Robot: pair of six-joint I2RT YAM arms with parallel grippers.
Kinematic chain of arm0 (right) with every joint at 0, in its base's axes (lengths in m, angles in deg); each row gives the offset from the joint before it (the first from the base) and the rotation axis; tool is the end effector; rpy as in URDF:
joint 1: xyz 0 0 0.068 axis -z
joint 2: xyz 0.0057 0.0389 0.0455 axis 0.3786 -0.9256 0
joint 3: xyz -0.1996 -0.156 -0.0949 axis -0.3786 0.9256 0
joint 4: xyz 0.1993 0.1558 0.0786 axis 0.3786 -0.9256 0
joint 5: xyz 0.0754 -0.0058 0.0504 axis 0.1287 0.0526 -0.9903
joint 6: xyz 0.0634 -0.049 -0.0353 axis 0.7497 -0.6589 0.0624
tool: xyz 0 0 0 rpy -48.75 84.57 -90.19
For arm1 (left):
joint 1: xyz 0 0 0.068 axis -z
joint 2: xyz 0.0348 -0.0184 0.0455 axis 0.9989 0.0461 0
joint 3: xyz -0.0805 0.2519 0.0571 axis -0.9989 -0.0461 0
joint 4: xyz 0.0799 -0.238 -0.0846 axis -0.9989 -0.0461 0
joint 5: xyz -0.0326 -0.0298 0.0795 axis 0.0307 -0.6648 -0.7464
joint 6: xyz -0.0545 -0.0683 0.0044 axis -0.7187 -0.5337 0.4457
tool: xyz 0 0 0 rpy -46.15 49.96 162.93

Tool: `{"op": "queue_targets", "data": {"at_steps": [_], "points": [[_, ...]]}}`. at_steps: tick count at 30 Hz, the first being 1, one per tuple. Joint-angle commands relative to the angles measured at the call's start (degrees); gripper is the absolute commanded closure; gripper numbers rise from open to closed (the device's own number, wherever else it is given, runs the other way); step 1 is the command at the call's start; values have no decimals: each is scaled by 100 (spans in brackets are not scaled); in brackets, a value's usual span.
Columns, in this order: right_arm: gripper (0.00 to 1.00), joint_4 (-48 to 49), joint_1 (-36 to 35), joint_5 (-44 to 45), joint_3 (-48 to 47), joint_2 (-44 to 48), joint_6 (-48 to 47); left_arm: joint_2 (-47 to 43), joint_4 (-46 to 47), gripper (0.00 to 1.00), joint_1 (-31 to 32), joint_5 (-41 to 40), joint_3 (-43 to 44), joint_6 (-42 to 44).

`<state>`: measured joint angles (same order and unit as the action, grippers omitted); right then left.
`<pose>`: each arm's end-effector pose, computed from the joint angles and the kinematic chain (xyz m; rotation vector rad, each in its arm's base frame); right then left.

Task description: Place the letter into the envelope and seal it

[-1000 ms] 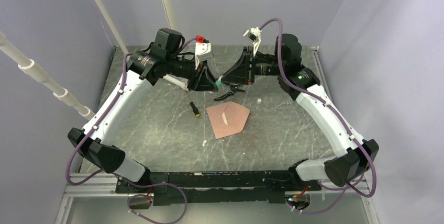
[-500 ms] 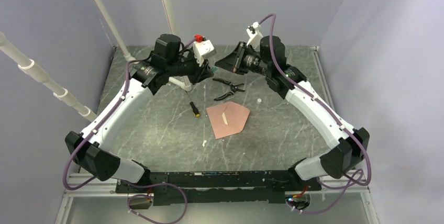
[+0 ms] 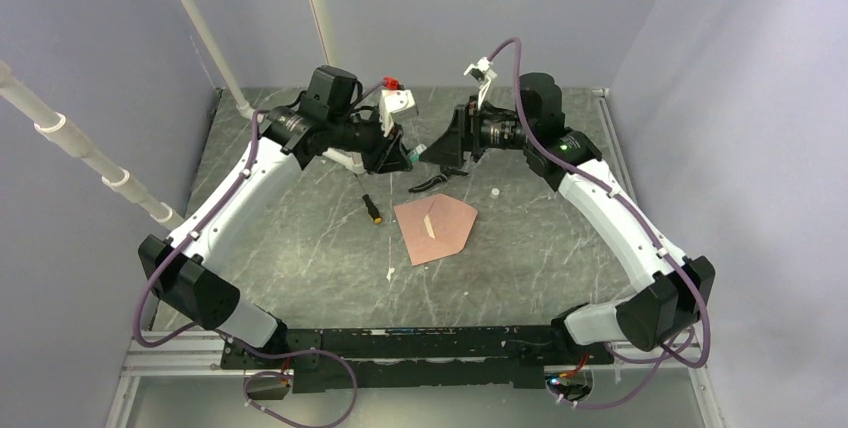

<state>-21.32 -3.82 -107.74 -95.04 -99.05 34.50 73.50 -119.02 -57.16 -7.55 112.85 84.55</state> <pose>0.2785 0.1965 0.3920 -0.6207 1.8978 1.2961 0.2751 -0.2182 0.3804 1.2600 1.7863 -0.8832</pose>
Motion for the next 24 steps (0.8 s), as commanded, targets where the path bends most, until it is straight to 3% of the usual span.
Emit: {"op": "queue_targets", "data": {"at_steps": [1,8,14,16,18,20,24], "points": [[24,-154,-30,-1257,-177,63,-1152,17,-369,98,-5,853,307,213],[52,149,-30,-1374,-417,-271,-683,120,-654,98,-5,984,479,379],[53,237,-29,-1104,-440,-380,-517,135,-764,98,-5,1065,548,501],[65,257,-30,-1025,-485,-419,-449,130,-742,98,-5,1052,551,504],[83,384,-30,-876,-486,-439,-235,123,-687,98,-5,994,551,477],[98,651,-35,-491,-401,-437,193,96,-530,98,-5,742,488,390],[100,943,-306,1001,-332,-387,1584,-132,360,97,-5,-547,8,51]]}}
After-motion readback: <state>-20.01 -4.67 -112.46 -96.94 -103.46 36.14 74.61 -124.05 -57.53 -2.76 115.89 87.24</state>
